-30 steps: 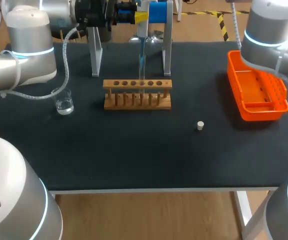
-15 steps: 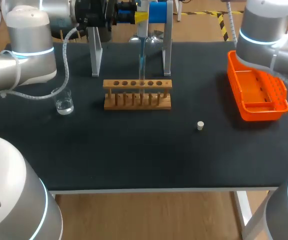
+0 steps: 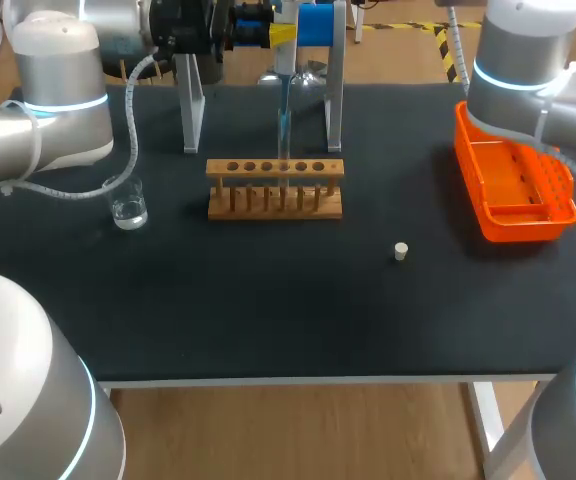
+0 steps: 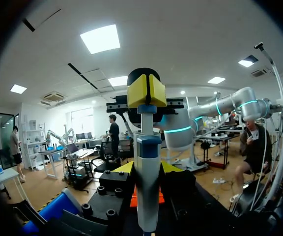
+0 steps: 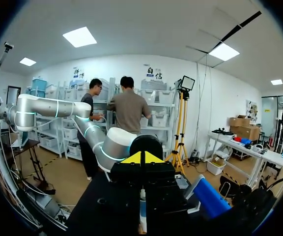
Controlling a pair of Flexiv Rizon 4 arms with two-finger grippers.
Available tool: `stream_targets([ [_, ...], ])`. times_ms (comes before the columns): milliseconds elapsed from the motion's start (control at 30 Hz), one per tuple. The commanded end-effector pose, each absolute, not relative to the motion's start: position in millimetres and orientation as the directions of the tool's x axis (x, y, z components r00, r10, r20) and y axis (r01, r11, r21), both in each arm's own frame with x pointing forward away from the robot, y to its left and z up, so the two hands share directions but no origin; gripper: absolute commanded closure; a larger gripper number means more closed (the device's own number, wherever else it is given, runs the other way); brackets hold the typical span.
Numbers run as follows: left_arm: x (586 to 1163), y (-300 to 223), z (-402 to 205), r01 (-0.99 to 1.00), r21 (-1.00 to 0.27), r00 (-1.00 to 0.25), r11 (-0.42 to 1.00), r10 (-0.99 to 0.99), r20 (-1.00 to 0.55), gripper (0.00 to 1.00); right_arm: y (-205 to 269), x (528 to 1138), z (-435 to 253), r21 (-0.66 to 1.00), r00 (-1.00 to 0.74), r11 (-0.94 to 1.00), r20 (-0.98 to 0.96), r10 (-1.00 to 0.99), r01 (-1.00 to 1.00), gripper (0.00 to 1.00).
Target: Invert the test tube, pick up the pipette, mount the tip to pipette, aspirate from beaker and dispense into the tube, eject the tip, return the pipette, and cap with the stopper.
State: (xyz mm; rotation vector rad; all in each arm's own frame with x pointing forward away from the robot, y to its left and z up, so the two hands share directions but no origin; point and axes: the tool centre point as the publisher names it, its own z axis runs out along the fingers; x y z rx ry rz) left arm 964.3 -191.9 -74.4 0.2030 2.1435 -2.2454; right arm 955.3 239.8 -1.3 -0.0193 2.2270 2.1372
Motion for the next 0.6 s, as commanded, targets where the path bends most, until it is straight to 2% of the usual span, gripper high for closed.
stream_targets([
  [33, 966.0, -191.1, -74.5, 0.113, -0.992, -0.991, -0.052, 0.073, -0.116, 1.0, 239.5, 955.6, -3.5, 0.998, -0.999, 0.044, -0.047, 0.027, -0.046, 1.0],
  [600, 966.0, -191.1, -74.5, 0.113, -0.992, -0.991, -0.052, 0.073, -0.116, 1.0, 238.4, 952.9, -13.7, 0.997, -0.999, 0.062, -0.039, 0.029, -0.037, 1.0],
])
